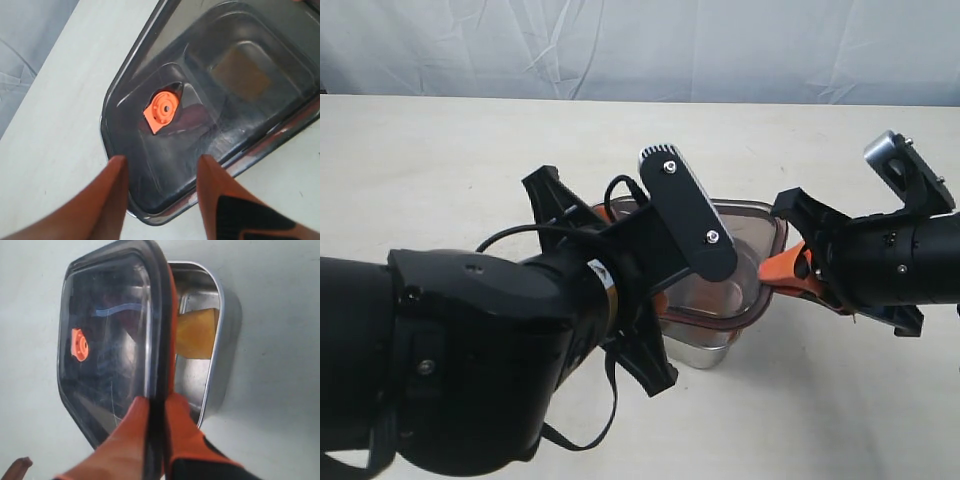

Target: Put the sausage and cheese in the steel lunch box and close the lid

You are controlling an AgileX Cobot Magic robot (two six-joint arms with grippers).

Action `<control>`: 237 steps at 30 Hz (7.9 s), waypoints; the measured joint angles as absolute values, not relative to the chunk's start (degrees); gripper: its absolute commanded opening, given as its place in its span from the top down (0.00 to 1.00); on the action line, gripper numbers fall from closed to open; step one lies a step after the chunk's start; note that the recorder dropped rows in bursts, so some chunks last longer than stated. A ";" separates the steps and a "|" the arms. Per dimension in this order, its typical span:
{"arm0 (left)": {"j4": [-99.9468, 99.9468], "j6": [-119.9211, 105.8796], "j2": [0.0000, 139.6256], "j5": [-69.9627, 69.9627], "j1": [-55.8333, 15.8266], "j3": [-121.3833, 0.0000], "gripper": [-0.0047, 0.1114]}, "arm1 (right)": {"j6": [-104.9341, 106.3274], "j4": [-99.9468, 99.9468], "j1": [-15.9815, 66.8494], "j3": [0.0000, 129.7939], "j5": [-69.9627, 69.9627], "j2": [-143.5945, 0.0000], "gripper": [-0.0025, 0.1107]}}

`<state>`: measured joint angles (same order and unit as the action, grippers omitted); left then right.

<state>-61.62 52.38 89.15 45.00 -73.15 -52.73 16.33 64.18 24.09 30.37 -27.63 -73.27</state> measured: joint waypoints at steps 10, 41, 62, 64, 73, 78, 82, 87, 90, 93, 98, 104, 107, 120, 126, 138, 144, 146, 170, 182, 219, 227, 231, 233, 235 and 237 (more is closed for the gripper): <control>-61.62 52.96 89.15 45.00 -73.15 -52.73 0.59 | 16.53 67.48 30.80 30.37 -21.10 -73.91 0.99; -61.40 53.30 89.15 44.96 -73.15 -52.73 0.59 | 2.28 54.42 35.61 30.37 -20.99 -70.90 0.99; -61.40 53.30 89.15 44.65 -73.15 -52.73 0.59 | -4.24 50.50 35.86 30.37 -24.13 -70.86 0.99; -61.40 53.30 89.15 44.65 -73.15 -52.73 0.59 | -4.91 49.79 35.94 30.37 -24.37 -70.86 0.99; -61.40 53.30 89.15 44.65 -73.15 -52.73 0.59 | -5.73 49.28 35.94 30.37 -24.37 -70.86 0.98; -61.40 53.30 89.15 44.65 -73.15 -52.73 0.59 | -6.30 49.17 35.94 30.37 -24.37 -70.86 0.98; -61.40 53.30 89.15 44.65 -73.15 -52.73 0.59 | -6.43 49.06 35.94 30.37 -24.37 -70.86 0.81; -61.50 53.30 89.15 44.17 -73.15 -52.73 0.59 | -6.43 48.85 36.08 30.25 -24.92 -70.86 0.52; -61.50 53.30 89.15 43.95 -73.15 -52.73 0.59 | -6.43 48.96 36.08 30.25 -25.01 -70.86 0.53; -61.40 53.30 89.15 43.95 -73.15 -52.73 0.59 | -6.43 49.07 36.08 30.25 -25.01 -70.86 0.54; -61.40 53.30 89.15 44.40 -73.15 -52.73 0.59 | -6.45 49.07 36.08 30.25 -26.48 -70.77 0.54; -61.40 49.66 89.15 53.02 -71.87 -52.73 0.59 | -9.30 45.13 36.08 30.25 -27.96 -65.98 0.54; -60.16 45.78 89.15 53.77 -66.63 -52.73 0.59 | -21.20 31.69 36.08 30.25 -31.15 -60.87 0.54; -51.89 40.41 89.15 42.74 -48.82 -52.73 0.59 | -19.12 33.82 36.54 21.48 -36.77 -56.48 0.98; -51.15 39.84 89.15 41.66 -48.69 -52.73 0.59 | -14.23 43.68 42.47 11.75 -20.96 -57.69 0.98; -50.70 39.74 89.15 35.63 -40.77 -52.83 0.59 | -13.86 50.88 51.08 14.67 -8.68 -68.37 0.98; -43.40 31.25 89.15 31.46 -39.46 -52.83 0.59 | -13.75 47.70 51.22 21.99 -7.83 -75.61 0.98; -41.23 28.37 89.15 29.22 -39.46 -52.83 0.59 | -13.75 46.51 51.22 23.76 -8.36 -78.24 0.98; -34.36 23.50 89.15 25.51 -32.45 -52.83 0.59 | -14.35 38.29 51.22 25.26 -13.06 -68.29 0.98; -34.36 22.23 90.01 22.19 -32.45 -52.83 0.74 | -60.66 -8.57 51.22 22.56 -31.46 -62.04 0.98; -34.72 14.67 101.31 6.86 -32.91 -55.28 0.62 | -78.38 -35.25 40.80 26.24 -11.65 -81.37 0.98; -33.67 14.53 101.31 11.30 -32.67 -55.87 0.62 | -77.04 -37.50 40.80 29.31 -10.04 -81.45 0.98; -31.49 14.53 101.31 13.61 -32.67 -55.89 0.62 | -75.83 -37.50 40.80 29.44 -10.84 -81.45 0.98; -30.61 14.53 101.31 14.94 -32.67 -55.89 0.62 | -75.60 -37.50 40.80 29.52 -11.02 -81.45 0.98; -29.93 14.53 101.31 16.14 -32.67 -55.89 0.62 | -75.22 -37.50 40.80 29.56 -11.02 -81.45 0.98; -29.28 14.53 101.31 17.62 -32.67 -55.89 0.62 | -74.53 -37.50 40.80 29.56 -11.02 -81.45 0.98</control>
<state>-29.28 14.53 101.31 17.62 -32.67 -55.89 -74.53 -37.50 40.80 29.56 -11.02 -81.45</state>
